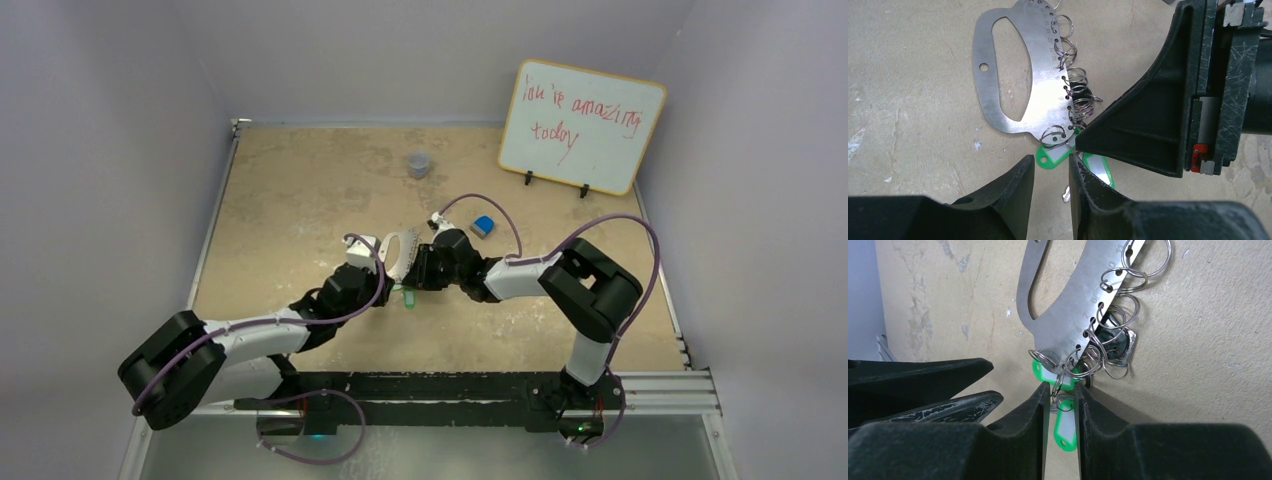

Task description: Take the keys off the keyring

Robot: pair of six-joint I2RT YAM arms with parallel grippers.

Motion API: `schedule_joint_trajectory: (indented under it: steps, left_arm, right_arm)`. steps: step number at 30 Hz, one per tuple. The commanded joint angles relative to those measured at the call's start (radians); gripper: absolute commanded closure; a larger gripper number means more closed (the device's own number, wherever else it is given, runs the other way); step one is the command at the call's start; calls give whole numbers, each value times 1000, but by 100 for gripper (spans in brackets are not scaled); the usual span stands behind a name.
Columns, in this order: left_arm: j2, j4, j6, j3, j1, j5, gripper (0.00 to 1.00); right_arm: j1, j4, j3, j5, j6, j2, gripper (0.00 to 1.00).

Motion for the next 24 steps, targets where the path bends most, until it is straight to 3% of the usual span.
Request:
schedule_joint_trajectory:
  steps: [1, 11, 24]
  left_arm:
    - [-21, 37, 16, -9, -2, 9, 70]
    - [-34, 45, 28, -19, -2, 26, 70]
    - [-55, 77, 61, -42, -12, 64, 70]
  right_arm:
    - [5, -8, 31, 15, 16, 3, 75]
    - [5, -8, 36, 20, 23, -3, 89]
    - [7, -53, 62, 28, 37, -42, 95]
